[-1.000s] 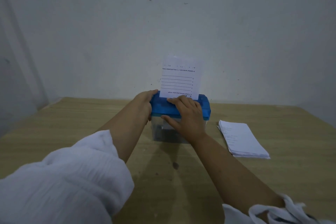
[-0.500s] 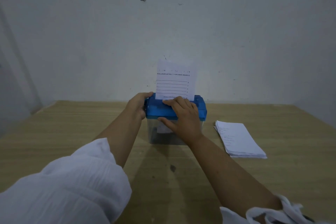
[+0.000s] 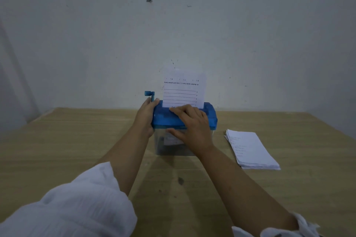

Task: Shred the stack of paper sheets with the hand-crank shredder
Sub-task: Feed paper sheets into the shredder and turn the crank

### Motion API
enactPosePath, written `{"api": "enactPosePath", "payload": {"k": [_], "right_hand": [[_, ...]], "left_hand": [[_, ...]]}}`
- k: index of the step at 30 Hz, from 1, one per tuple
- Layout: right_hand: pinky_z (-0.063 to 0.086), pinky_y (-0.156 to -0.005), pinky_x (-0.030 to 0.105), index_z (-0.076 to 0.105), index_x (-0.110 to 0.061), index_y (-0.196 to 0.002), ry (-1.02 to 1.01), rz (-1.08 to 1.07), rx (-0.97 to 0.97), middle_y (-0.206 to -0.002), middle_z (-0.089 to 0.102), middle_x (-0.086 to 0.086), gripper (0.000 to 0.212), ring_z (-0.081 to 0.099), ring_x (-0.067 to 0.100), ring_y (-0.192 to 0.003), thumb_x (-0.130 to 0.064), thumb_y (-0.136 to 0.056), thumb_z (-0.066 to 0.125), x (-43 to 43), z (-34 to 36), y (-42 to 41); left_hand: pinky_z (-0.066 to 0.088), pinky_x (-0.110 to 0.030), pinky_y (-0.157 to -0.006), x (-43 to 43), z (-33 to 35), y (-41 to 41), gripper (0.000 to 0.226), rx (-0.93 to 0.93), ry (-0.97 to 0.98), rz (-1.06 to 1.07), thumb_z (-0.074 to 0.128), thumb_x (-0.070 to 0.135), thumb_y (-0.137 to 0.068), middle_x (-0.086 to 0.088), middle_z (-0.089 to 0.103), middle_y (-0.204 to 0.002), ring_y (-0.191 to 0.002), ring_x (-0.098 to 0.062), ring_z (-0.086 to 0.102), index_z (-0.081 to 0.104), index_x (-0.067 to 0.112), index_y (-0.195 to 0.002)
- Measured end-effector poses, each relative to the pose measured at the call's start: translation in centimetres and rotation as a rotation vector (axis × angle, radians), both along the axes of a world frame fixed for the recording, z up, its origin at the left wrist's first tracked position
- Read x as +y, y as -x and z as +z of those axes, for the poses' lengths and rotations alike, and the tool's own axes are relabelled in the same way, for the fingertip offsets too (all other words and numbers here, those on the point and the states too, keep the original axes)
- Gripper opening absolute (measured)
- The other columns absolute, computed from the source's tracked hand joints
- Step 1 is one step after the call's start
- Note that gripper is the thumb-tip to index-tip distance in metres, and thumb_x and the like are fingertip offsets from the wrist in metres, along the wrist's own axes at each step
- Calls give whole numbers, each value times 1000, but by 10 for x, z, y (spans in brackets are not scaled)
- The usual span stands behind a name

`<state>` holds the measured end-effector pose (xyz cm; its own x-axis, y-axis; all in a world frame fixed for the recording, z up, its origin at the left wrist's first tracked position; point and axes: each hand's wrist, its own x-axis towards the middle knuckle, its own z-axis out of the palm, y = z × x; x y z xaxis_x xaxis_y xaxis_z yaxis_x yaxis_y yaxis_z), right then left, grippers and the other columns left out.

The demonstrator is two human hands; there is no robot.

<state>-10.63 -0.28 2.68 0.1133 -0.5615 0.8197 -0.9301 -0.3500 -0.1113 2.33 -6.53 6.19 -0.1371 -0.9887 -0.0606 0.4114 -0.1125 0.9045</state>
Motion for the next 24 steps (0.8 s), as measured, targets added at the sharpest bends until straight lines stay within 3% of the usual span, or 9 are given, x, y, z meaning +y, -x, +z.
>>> {"api": "enactPosePath", "payload": {"k": [2,9,12,14,17,19,22,24], "right_hand": [[33,-87,29,60,-19,-119,-6,15,-9,-105,59,-1,57,47,11,-98,-44,-70,73,1,2,1],[32,-86,29,61,-20,-118,-3,-18,26,-110,59,-1,57,43,11,-100,-56,-75,52,24,4,0],[36,-88,29,61,-18,-118,-8,-30,48,-111,60,0,54,48,14,-100,-47,-72,67,32,5,0],[43,-87,34,61,-16,-117,-34,-40,77,-109,60,3,58,57,21,-97,-42,-68,77,35,8,-3],[48,-84,35,62,-12,-117,-82,-39,155,-108,62,6,67,60,24,-95,-45,-62,82,37,15,-8],[46,-89,36,58,-12,-124,-151,11,135,-116,60,6,67,57,24,-105,-44,-68,78,38,18,-12],[37,-99,34,52,-17,-132,-246,16,69,-125,54,2,62,47,21,-117,-44,-79,69,39,20,-15],[38,-96,35,53,-18,-131,-223,-13,79,-120,55,2,60,48,21,-112,-45,-79,69,37,20,-17]], "left_hand": [[54,-25,-52,1,1,0,19,20,4,-15,52,19,-96,-2,67,-89,-71,-17,64,56,19,-114],[56,-30,-62,17,-2,-4,30,-24,21,-74,48,21,-98,-9,66,-113,-85,-22,65,53,17,-127],[55,-33,-69,19,-1,-5,29,-66,11,-82,50,20,-97,-8,66,-111,-89,-22,64,54,14,-125],[52,-35,-76,15,2,-7,46,-156,-7,-4,60,19,-91,-11,61,-121,-100,-24,60,46,8,-134],[38,-36,-99,6,17,-17,75,-409,112,155,65,26,-88,-12,36,-147,-130,-27,41,24,3,-146],[26,-33,-109,-1,30,-28,65,-780,351,186,52,29,-96,-10,28,-152,-138,-24,30,21,6,-148],[27,-30,-107,-10,44,-38,44,-1276,538,33,34,25,-103,-14,39,-147,-134,-26,36,39,4,-141],[33,-29,-99,-12,49,-36,41,-1377,535,-43,29,21,-104,-18,48,-138,-125,-29,44,47,-1,-132]]}}
